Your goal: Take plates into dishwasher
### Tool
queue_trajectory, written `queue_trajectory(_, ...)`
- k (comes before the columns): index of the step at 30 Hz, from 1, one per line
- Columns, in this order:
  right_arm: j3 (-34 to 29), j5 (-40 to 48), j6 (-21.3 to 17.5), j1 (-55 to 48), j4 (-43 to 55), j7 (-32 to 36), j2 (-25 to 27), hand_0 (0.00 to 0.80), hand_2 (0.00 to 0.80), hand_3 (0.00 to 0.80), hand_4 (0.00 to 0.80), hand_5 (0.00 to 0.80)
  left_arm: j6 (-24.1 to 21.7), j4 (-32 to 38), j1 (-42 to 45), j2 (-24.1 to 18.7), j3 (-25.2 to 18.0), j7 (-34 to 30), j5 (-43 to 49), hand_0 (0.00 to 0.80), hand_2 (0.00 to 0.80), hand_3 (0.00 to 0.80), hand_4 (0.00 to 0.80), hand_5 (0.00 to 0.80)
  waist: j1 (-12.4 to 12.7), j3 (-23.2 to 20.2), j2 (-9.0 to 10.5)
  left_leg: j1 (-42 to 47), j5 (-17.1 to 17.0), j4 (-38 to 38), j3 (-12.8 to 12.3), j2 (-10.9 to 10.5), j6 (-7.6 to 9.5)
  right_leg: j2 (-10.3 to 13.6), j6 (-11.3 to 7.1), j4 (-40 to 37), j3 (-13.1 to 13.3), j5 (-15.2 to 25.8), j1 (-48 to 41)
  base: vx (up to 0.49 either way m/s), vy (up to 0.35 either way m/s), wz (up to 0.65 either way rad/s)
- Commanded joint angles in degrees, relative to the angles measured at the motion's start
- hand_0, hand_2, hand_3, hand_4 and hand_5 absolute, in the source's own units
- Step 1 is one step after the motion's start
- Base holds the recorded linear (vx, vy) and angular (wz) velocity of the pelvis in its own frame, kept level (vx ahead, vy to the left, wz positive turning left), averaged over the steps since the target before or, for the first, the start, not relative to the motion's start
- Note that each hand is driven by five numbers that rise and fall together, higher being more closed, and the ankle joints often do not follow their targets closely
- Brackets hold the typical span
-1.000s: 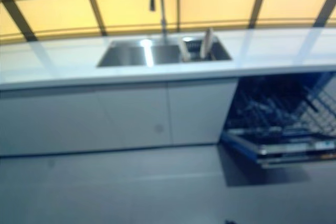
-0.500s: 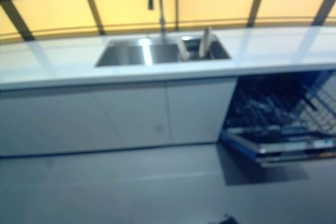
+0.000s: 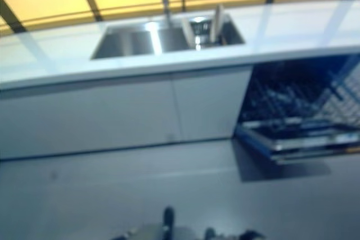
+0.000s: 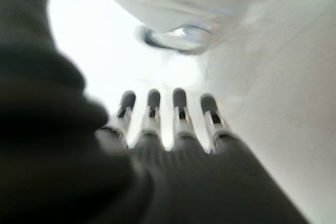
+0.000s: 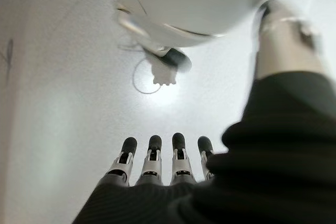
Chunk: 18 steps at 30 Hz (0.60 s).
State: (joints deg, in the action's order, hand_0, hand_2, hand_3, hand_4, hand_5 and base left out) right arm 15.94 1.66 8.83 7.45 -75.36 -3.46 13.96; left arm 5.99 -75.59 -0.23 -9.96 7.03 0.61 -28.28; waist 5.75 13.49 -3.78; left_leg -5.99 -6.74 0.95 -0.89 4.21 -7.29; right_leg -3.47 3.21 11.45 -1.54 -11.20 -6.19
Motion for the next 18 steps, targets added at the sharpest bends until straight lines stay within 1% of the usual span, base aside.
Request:
queue_trajectory(1,-0.11,0.02,-0.53,-2.03,1.04,-0.11,-0.42,0.000,0.000,0.000,0.000,0.000,-0.70,-0.37,1.17,0.00,-0.88,0.60,-1.28,0.000,0.000,0.000,0.000,0.000,0.85,-2.36,2.63,-7.60,-3.51,2.62,-2.14,-3.05,3.86,6.17,-5.12,-7.98,3.12,1.39,-13.31,0.297,0.091,-0.14)
queue_trajectory(2,-0.30,-0.41,-0.73,-2.10,0.92,0.11,-0.57,0.000,0.000,0.000,0.000,0.000,-0.69,-0.45,1.11,-0.22,-1.10,0.54,-1.10,0.000,0.000,0.000,0.000,0.000,1.00,-2.62,2.84,-7.54,-2.67,3.31,-2.14,-3.01,4.10,6.74,-5.29,-8.14,2.58,1.43,-13.39,0.302,0.060,-0.31)
queue_trajectory(3,-0.65,-2.21,-0.10,-2.11,0.87,0.85,-1.06,0.000,0.000,0.000,0.000,0.000,-1.15,-0.59,0.91,-0.60,-1.41,0.81,-0.57,0.000,0.000,0.000,0.000,0.000,1.45,-3.34,3.27,-7.12,-1.38,4.15,-2.11,-2.92,4.59,7.94,-5.60,-8.78,1.02,1.68,-13.82,0.273,0.056,-0.39)
queue_trajectory(5,-0.29,-1.97,0.20,-2.31,0.48,0.79,-1.66,0.000,0.000,0.000,0.000,0.000,-1.09,-0.39,0.19,-1.17,-1.52,1.08,0.30,0.000,0.000,0.000,0.000,0.000,1.95,-4.28,3.83,-7.33,-0.38,5.67,-2.85,-2.65,4.99,9.00,-5.97,-9.42,-0.89,1.76,-14.62,0.289,0.074,-0.29)
queue_trajectory(7,-0.35,-2.34,0.05,-2.68,0.54,0.12,-2.00,0.000,0.000,0.000,0.000,0.000,-0.74,-0.16,-0.43,-1.55,-1.08,0.12,1.45,0.000,0.000,0.000,0.000,0.000,1.95,-5.33,4.22,-8.13,0.25,7.07,-3.53,-2.68,5.35,9.24,-6.22,-9.25,-0.74,1.65,-15.18,0.260,0.103,-0.16)
queue_trajectory(10,-0.74,-2.46,1.02,-3.44,0.98,-0.67,-2.17,0.000,0.000,0.000,0.000,0.000,0.45,0.39,-1.11,-1.59,-0.02,-1.55,2.35,0.000,0.000,0.000,0.000,0.000,1.25,-6.85,4.65,-7.66,1.22,7.28,-3.89,-3.12,6.19,9.47,-6.88,-7.73,-0.28,1.90,-14.73,0.223,0.145,-0.13)
queue_trajectory(12,-1.26,-3.16,1.60,-3.70,0.95,-1.13,-2.10,0.000,0.000,0.000,0.000,0.000,1.45,0.48,-1.41,-1.30,0.40,-2.16,2.43,0.000,0.000,0.000,0.000,0.000,0.94,-7.60,4.94,-6.98,1.86,7.23,-3.65,-3.62,6.77,9.89,-7.36,-7.38,-0.18,2.54,-14.33,0.209,0.161,0.08)
queue_trajectory(13,-1.45,-3.26,2.05,-3.76,0.86,-1.38,-1.99,0.000,0.000,0.000,0.000,0.000,1.90,0.21,-1.79,-1.01,0.64,-2.13,1.19,0.000,0.000,0.000,0.000,0.000,0.81,-8.07,5.22,-6.67,2.56,7.64,-3.22,-4.18,7.31,10.38,-7.72,-7.27,0.04,3.19,-14.06,0.154,0.134,0.04)
queue_trajectory(14,-1.54,-3.27,2.19,-3.74,0.84,-1.42,-1.94,0.000,0.000,0.000,0.000,0.000,1.91,0.14,-1.89,-0.97,0.64,-2.04,0.93,0.000,0.000,0.000,0.000,0.000,0.78,-8.19,5.29,-6.65,2.75,7.81,-3.14,-4.35,7.44,10.52,-7.82,-7.25,0.06,3.34,-13.99,0.146,0.142,0.03)
queue_trajectory(16,-2.13,-3.57,2.56,-3.48,0.39,-1.42,-1.59,0.000,0.000,0.000,0.000,0.000,0.96,0.01,-2.17,-1.07,0.04,-1.28,0.28,0.000,0.000,0.000,0.000,0.000,0.65,-8.61,5.75,-6.10,4.24,8.81,-2.71,-5.35,8.53,11.52,-8.53,-5.87,0.07,5.08,-12.97,0.140,0.149,0.09)
queue_trajectory(18,-2.93,-3.38,2.59,-3.26,-0.25,-1.54,-1.32,0.000,0.000,0.000,0.000,0.000,0.58,0.05,-2.78,-1.39,0.05,-1.06,0.91,0.000,0.000,0.000,0.000,0.000,0.49,-9.15,6.10,-4.89,5.42,8.60,-1.66,-7.24,10.37,12.56,-9.44,-1.59,0.48,8.70,-11.48,0.199,0.184,0.16)
